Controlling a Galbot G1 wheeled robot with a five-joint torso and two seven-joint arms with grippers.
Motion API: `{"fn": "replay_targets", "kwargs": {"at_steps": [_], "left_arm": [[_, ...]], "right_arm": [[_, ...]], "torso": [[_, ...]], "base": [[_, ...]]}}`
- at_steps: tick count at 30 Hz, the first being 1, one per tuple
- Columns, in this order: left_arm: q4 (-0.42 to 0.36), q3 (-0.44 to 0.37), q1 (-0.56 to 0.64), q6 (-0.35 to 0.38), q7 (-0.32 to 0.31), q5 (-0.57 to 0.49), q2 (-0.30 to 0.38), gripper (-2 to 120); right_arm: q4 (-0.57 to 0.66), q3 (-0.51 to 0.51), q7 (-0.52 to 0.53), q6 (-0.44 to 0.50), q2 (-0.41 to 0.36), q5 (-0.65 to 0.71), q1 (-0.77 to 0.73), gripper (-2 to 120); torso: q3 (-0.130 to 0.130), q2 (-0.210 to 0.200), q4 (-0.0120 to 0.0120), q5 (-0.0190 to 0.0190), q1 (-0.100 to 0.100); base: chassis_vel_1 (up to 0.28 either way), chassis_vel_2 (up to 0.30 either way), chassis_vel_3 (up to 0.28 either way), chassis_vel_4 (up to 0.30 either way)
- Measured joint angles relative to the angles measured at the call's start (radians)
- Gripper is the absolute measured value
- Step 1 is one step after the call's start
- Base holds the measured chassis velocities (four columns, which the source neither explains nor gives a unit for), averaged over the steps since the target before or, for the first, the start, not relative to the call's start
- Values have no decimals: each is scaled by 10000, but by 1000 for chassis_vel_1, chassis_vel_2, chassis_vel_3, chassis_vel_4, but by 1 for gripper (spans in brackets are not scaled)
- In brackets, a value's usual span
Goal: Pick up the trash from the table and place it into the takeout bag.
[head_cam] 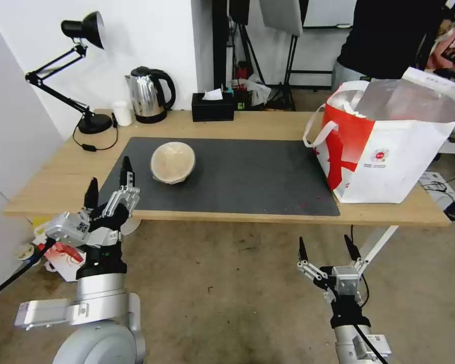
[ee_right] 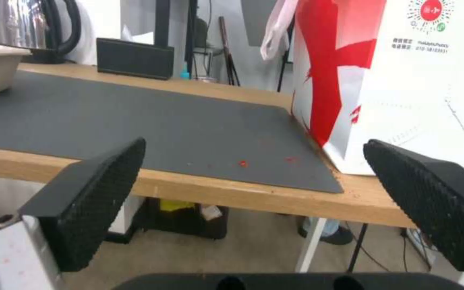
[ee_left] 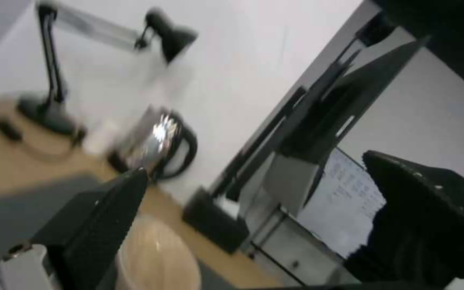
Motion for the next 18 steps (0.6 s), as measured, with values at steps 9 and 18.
{"fn": "replay_targets", "kwargs": {"at_steps": [9,18], "left_arm": [[6,-19,-8,118,-72,-204,25,100],[23,-438,-328,1614,-1328,-2366,439,100]], "right_arm": [[0,0,0,0,0,0,0,100],[1,0,0,0,0,0,0,100]], "torso": [[0,0,0,2,0],[0,0,0,1,0]], "base": [[0,0,0,0],[0,0,0,0]]}}
